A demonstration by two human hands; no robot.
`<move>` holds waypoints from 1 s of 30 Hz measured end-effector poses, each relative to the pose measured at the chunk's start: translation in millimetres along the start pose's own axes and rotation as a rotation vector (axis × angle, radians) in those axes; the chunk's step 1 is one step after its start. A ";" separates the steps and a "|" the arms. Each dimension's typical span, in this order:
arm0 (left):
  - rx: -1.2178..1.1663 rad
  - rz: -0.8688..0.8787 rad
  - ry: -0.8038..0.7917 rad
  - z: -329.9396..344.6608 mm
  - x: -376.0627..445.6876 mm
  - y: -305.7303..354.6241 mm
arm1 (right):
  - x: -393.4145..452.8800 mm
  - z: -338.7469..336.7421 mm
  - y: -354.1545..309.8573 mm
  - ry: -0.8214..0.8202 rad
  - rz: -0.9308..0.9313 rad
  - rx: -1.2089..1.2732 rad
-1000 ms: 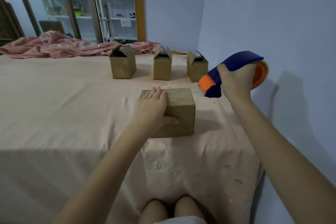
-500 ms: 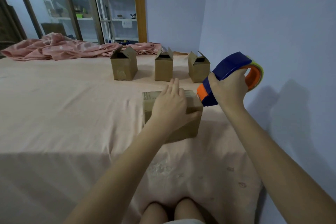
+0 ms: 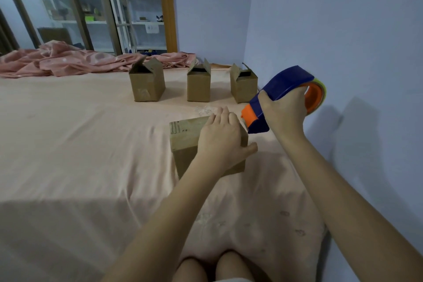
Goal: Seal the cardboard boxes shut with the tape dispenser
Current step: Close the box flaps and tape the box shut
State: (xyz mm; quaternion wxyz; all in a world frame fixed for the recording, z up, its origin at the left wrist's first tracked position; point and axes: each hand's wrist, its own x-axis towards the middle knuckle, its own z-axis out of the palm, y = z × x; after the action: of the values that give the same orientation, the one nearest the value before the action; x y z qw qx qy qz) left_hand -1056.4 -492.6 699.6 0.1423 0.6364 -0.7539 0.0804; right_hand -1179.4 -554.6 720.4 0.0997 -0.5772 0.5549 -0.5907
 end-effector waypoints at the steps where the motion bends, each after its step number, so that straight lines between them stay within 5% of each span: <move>1: 0.024 0.013 -0.008 1.3 -0.1 -2.8 | 0.5 0.5 -1.4 -0.003 -0.007 -0.017; 12: 0.069 0.074 -0.055 2.7 6.5 -8.6 | 19.0 16.3 -26.2 -0.125 -0.093 -0.428; 30: 0.067 0.101 -0.033 5.2 7.5 -11.5 | 35.8 32.9 -43.9 -0.291 -0.162 -0.614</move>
State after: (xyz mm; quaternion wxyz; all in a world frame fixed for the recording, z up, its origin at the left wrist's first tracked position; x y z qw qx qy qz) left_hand -1046.8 -503.2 696.4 0.1043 0.6030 -0.7842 0.1024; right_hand -1141.5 -583.5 765.3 -0.0476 -0.7004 0.6392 -0.3139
